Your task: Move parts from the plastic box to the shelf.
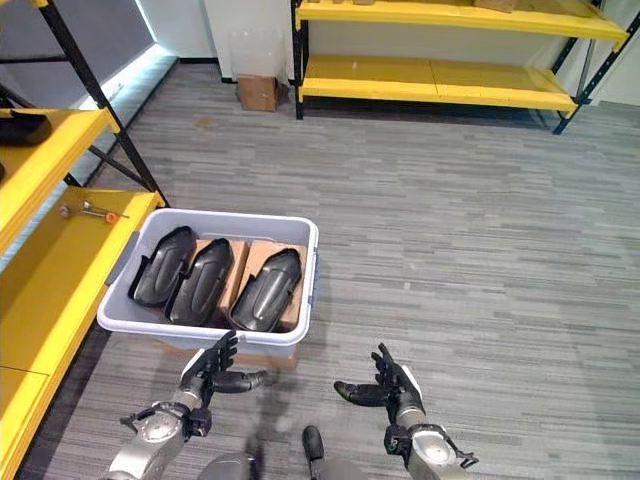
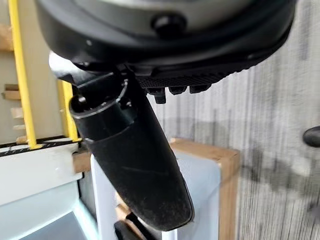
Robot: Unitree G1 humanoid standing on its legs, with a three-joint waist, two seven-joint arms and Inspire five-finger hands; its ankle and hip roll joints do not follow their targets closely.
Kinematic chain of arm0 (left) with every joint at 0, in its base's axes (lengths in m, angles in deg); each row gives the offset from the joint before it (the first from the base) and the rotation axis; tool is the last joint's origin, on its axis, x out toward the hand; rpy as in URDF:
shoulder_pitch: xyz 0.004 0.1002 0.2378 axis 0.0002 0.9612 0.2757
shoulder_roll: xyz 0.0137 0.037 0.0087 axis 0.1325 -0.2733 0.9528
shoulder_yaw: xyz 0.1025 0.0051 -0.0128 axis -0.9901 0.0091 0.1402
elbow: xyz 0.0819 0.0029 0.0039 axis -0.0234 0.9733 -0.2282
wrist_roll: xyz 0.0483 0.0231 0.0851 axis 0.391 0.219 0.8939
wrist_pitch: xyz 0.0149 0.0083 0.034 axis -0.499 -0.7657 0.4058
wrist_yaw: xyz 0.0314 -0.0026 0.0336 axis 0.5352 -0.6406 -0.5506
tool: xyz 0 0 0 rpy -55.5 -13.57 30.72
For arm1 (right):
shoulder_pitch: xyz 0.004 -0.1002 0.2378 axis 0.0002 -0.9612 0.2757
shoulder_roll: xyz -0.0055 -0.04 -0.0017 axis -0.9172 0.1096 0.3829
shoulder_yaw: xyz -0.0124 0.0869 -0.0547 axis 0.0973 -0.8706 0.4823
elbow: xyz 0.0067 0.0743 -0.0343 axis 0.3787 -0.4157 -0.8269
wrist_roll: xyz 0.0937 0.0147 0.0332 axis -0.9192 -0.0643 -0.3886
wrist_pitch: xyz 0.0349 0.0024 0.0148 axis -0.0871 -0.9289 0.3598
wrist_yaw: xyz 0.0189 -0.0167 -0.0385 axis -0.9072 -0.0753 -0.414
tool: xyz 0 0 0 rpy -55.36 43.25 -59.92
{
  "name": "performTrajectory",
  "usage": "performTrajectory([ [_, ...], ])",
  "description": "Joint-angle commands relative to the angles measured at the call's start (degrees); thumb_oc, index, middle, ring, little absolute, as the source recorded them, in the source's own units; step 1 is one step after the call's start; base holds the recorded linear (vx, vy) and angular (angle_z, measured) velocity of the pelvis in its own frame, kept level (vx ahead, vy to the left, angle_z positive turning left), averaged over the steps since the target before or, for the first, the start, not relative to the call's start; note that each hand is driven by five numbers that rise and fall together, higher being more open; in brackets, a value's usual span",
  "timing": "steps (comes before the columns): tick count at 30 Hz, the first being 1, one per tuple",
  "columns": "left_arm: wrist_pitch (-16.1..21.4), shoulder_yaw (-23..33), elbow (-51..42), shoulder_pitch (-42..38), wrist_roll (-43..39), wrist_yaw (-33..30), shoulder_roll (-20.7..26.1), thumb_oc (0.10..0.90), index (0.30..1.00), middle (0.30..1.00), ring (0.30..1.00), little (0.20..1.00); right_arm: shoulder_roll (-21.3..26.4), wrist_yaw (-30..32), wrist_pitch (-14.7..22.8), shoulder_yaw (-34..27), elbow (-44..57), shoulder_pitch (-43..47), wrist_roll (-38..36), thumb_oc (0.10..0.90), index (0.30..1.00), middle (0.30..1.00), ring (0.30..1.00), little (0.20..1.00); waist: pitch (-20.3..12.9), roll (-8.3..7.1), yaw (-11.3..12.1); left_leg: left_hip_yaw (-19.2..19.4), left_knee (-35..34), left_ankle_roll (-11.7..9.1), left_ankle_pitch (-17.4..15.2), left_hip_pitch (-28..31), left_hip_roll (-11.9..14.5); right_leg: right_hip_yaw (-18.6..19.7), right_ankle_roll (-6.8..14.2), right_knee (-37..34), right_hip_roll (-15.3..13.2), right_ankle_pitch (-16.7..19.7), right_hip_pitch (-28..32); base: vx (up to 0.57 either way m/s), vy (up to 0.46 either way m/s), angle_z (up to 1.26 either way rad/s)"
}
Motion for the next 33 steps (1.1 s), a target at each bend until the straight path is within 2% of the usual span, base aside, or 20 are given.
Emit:
performTrajectory([
  [1,5.4,1.4,-6.6,1.5,0.4,-0.5,0.6,0.9,1.0,1.0,1.0,1.0,2.1,-0.3,5.2,-2.5,6.3,0.5,-1.5,0.9,1.0,1.0,1.0,1.0,-5.5,2.01,1.4,0.1,-2.9,3.3,9.2,2.5,-3.1,7.7,5.1,9.2,-1.2,-7.4,4.0,0.21,0.297,-0.54],
  [2,5.4,1.5,-6.7,1.6,0.4,-0.2,0.5,0.9,1.0,1.0,1.0,1.0,1.7,-0.8,4.9,-2.4,6.3,0.3,-1.2,0.9,1.0,1.0,1.0,1.0,-6.3,2.5,1.2,1.1,-2.9,2.5,9.1,2.6,-3.2,8.3,5.6,8.7,-1.8,-7.4,4.7,0.21,0.338,-0.94],
  [3,5.9,1.5,-7.1,1.5,0.4,-0.1,0.9,0.9,1.0,1.0,1.0,1.0,1.5,-1.0,4.6,-2.4,6.2,0.6,-1.0,0.9,1.0,1.0,1.0,1.0,-7.2,2.88,1.5,2.4,-2.9,2.7,8.4,3.6,-4.7,8.0,6.6,7.0,-4.0,-6.7,5.7,0.28,0.447,-0.87],
  [8,6.2,2.0,-7.9,1.8,0.7,0.0,2.0,0.9,1.0,1.0,1.0,1.0,1.1,-1.7,3.9,-2.1,6.9,0.6,-0.4,0.9,1.0,1.0,1.0,1.0,-7.4,2.1,2.3,4.7,-0.5,3.9,5.9,4.0,-6.9,8.4,9.0,4.6,-8.0,-4.9,7.2,0.11,0.201,-0.26],
  [11,6.3,2.7,-8.3,1.6,0.6,-0.3,3.2,0.9,1.0,1.0,1.0,1.0,0.5,-1.6,3.6,-1.4,6.7,1.7,-0.3,0.9,1.0,1.0,1.0,1.0,-7.3,1.17,3.5,6.5,6.8,5.7,1.0,0.9,-9.6,8.7,11.6,2.4,-12.3,-2.0,6.3,0.07,0.309,-0.03],
  [17,6.3,3.9,-8.6,2.0,1.2,-0.9,4.7,0.9,1.0,1.0,1.0,1.0,-0.3,-1.3,3.9,-1.3,6.9,3.2,-0.3,0.9,1.0,1.0,1.0,1.0,-7.5,1.03,4.5,7.4,9.7,8.6,-3.3,-0.9,-13.3,8.6,13.9,2.7,-16.9,4.4,3.7,0.05,0.255,-0.04],
  [18,6.3,4.9,-8.8,1.9,1.1,-1.7,5.6,0.9,1.0,1.0,1.0,1.0,-0.7,-1.1,4.2,-0.7,7.1,4.6,-0.4,0.9,1.0,1.0,1.0,1.0,-6.6,1.35,5.2,9.1,8.8,9.2,-3.9,-0.1,-12.7,5.5,13.0,6.4,-16.0,5.0,0.3,0.01,0.188,-0.11],
  [19,6.3,4.9,-8.8,1.9,1.1,-1.7,5.6,0.9,1.0,1.0,1.0,1.0,-0.7,-1.1,4.2,-0.7,7.1,4.7,-0.4,0.9,1.0,1.0,1.0,1.0,-6.7,1.36,5.3,9.2,8.7,9.2,-3.7,-0.3,-12.6,5.6,13.0,6.5,-15.9,5.1,0.0,-0.06,0.197,-0.26],
  [20,6.2,5.8,-9.1,1.9,0.9,-2.0,6.0,0.9,1.0,1.0,1.0,1.0,-1.1,-1.1,4.3,-0.2,6.8,5.6,-0.3,0.9,1.0,1.0,1.0,1.0,-6.0,1.59,6.1,11.2,7.0,9.0,-4.0,0.9,-12.2,-3.6,11.9,6.8,-15.5,3.6,-1.7,-0.04,0.096,-0.43],
  [21,6.2,5.9,-9.1,1.9,0.9,-2.0,6.0,0.9,1.0,1.0,1.0,1.0,-1.1,-1.1,4.4,-0.2,6.8,5.6,-0.3,0.9,1.0,1.0,1.0,1.0,-6.0,1.61,6.0,11.1,7.0,9.0,-4.0,0.9,-12.2,-3.8,11.9,6.8,-15.5,3.5,-1.6,0.01,0.222,-0.78],
  [22,6.2,6.1,-8.5,2.2,0.5,-1.6,5.8,0.9,1.0,1.0,1.0,1.0,-1.2,-1.9,4.4,0.9,6.4,5.9,-1.4,0.9,1.0,1.0,1.0,1.0,-5.8,1.39,5.0,12.7,5.0,8.9,-3.3,3.0,-12.6,-5.1,11.3,7.0,-9.6,0.2,-2.7,0.07,0.153,-0.74],
  [23,6.2,6.1,-8.7,2.3,0.6,-1.4,5.7,0.9,1.0,1.0,1.0,1.0,-1.0,-2.0,4.3,1.3,6.3,5.9,-1.6,0.9,1.0,1.0,1.0,1.0,-5.8,1.2,4.9,13.3,4.1,8.9,-2.9,3.7,-12.8,-5.2,10.7,7.0,-7.5,-0.5,-3.7,0.07,0.154,-0.68],
  [24,6.2,6.1,-8.7,2.3,0.6,-1.4,5.7,0.9,1.0,1.0,1.0,1.0,-1.0,-2.0,4.4,1.3,6.3,5.9,-1.6,0.9,1.0,1.0,1.0,1.0,-5.7,1.21,5.0,13.3,4.0,8.9,-2.9,3.8,-12.8,-5.1,10.7,7.2,-7.4,-0.6,-3.7,0.03,0.058,-0.45],
  [26,6.0,6.2,-8.6,2.4,0.8,-1.2,5.4,0.9,1.0,1.0,1.0,1.0,-0.8,-2.1,4.5,1.9,6.4,6.2,-2.1,0.9,1.0,1.0,1.0,1.0,-5.1,0.89,5.0,14.2,2.8,8.7,-2.6,5.6,-13.2,-8.2,8.3,6.3,-4.8,-1.8,-3.4,0.07,0.029,-0.46],
  [28,5.7,6.0,-8.5,2.8,1.2,-0.6,4.8,0.9,1.0,1.0,1.0,1.0,-0.7,-2.0,4.5,1.8,6.6,5.6,-3.0,0.9,1.0,1.0,1.0,1.0,-4.9,1.02,4.7,13.9,2.3,8.3,-2.2,7.0,-13.4,-7.3,7.7,4.6,-4.8,-1.7,-1.5,0.1,-0.016,-0.16],
  [29,6.0,5.9,-8.4,3.3,0.7,-0.5,4.0,0.9,1.0,1.0,1.0,1.0,-0.6,-2.2,4.6,1.7,6.5,5.4,-3.8,0.9,1.0,1.0,1.0,1.0,-5.3,1.12,3.9,13.2,0.6,7.9,-1.6,8.5,-13.2,-2.2,7.6,4.2,-2.5,-1.8,-0.9,0.1,-0.039,0.08],
  [33,5.3,5.4,-8.7,4.5,0.8,0.1,3.1,0.9,1.0,1.0,1.0,1.0,0.1,-1.7,4.5,0.3,6.2,4.2,-4.2,0.9,1.0,1.0,1.0,1.0,-6.6,1.67,4.1,11.5,-2.2,7.9,-0.6,10.9,-13.7,-3.5,7.3,2.1,-2.5,-1.1,1.4,0.13,-0.081,0.13],
])
